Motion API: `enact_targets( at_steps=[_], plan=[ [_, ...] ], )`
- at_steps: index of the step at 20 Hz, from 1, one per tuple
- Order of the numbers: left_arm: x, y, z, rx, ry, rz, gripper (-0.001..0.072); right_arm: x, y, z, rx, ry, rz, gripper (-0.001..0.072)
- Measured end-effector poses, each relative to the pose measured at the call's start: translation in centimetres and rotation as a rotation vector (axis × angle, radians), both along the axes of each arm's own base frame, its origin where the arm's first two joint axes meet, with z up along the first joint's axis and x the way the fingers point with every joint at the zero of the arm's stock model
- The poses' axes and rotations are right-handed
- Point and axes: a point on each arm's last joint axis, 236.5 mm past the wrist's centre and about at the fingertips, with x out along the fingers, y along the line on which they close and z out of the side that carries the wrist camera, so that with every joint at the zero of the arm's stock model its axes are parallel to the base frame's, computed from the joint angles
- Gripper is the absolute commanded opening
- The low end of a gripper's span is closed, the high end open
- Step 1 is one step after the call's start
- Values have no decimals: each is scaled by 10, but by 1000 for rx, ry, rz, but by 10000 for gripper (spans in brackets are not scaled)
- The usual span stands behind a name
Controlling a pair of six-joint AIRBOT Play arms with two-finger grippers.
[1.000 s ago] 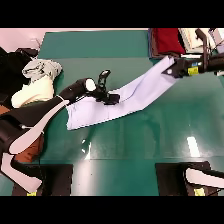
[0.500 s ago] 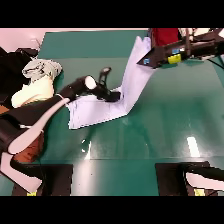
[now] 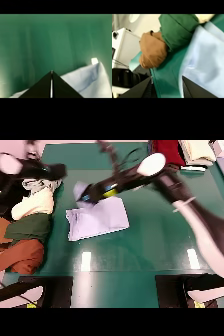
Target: Fold the shirts.
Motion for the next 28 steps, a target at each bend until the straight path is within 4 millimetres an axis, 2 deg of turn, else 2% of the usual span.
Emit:
enact_targets(
  at_steps=[2,3,4,6,8,9,10,12,13,14,16,17,19,22,24,25,26,28],
  plan=[
    [-11,27,20,19,-29,47,27,-4,29,-12,9,-33,10,428],
    [-15,35,24,28,-34,56,27,-2,32,-16,0,-53,7,428],
    [-20,38,25,40,-27,56,27,2,30,-21,-22,-73,0,429],
    [-27,35,27,51,-24,38,27,19,5,-35,-88,-93,-45,428],
    [-32,22,27,61,-24,1,27,42,-42,-58,-183,-74,-121,439],
    [-34,14,28,63,-30,-19,27,54,-73,-76,-241,-46,-166,552],
    [-36,5,29,65,-34,-41,27,64,-105,-92,-289,-7,-216,630],
    [-39,-12,31,66,-49,-79,27,77,-171,-133,-376,109,-309,628],
    [-40,-20,32,66,-52,-98,27,81,-197,-151,-397,174,-356,622],
    [-42,-28,32,66,-55,-118,27,83,-220,-168,-403,243,-398,590],
    [-44,-43,31,66,-62,-151,27,82,-244,-196,-391,368,-451,587],
    [-45,-49,30,67,-60,-165,27,83,-248,-207,-376,414,-463,587],
    [-45,-61,25,68,-54,-191,27,83,-241,-224,-352,486,-455,587],
    [-46,-76,15,70,-36,-224,27,86,-208,-239,-314,539,-400,561],
    [-47,-83,11,67,-27,-240,27,87,-176,-243,-279,552,-344,428],
    [-47,-85,11,61,-24,-244,27,87,-161,-245,-268,548,-314,274],
    [-48,-88,10,56,-21,-249,27,89,-149,-248,-263,533,-296,8],
    [-48,-91,10,47,-19,-254,26,93,-127,-243,-240,494,-257,13]
  ],
)
